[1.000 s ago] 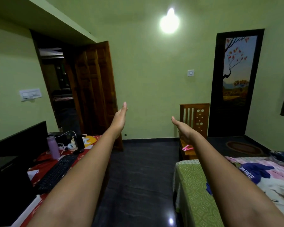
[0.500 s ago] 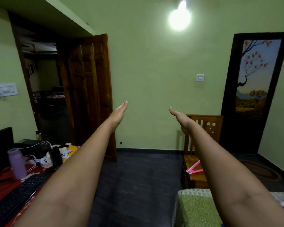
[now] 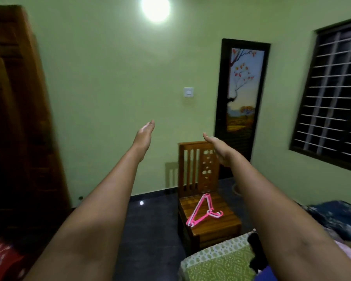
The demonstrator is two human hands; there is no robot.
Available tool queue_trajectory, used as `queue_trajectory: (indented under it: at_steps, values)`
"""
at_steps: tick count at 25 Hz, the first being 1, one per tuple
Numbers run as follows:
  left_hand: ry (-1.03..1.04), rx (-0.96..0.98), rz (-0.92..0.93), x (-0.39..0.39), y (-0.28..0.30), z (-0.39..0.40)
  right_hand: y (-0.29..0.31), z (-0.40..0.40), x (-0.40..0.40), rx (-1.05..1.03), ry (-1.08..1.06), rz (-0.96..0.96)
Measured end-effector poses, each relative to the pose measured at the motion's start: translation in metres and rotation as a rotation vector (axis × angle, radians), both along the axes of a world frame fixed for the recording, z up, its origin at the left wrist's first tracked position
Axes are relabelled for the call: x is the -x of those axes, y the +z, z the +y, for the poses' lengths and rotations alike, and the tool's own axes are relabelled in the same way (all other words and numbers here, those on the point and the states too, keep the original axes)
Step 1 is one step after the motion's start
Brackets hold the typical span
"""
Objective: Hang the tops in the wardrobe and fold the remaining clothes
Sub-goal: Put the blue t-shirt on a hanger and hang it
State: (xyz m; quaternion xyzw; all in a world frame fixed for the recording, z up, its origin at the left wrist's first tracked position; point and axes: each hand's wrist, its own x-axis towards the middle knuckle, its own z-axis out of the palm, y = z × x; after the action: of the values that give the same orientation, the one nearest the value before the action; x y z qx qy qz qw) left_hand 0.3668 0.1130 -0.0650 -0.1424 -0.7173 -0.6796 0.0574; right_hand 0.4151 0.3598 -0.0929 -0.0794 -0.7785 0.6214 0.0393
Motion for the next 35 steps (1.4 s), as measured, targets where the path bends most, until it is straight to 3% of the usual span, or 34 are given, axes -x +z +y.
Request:
queue_trajectory:
  at_steps: [8, 15, 23, 29, 35]
  values:
    - [-0.566, 0.021, 0.016, 0.119, 0.019, 0.201, 0.019, 0.124, -0.016, 0.037, -0.63, 0.043]
    - [-0.975, 0.064, 0.015, 0.095, -0.001, 0.329, 0.002, 0.164, -0.089, 0.061, -1.084, -0.016]
    - [-1.171, 0.145, 0.008, 0.066, -0.036, 0.421, -0.03, 0.212, -0.131, 0.045, -1.286, -0.044]
    - [-1.116, 0.339, -0.054, 0.068, -0.102, 0.516, -0.103, 0.3, -0.13, 0.159, -1.228, -0.222]
    - [-1.12, 0.664, -0.166, 0.063, -0.237, 0.6, -0.219, 0.38, -0.124, 0.249, -1.213, -0.496]
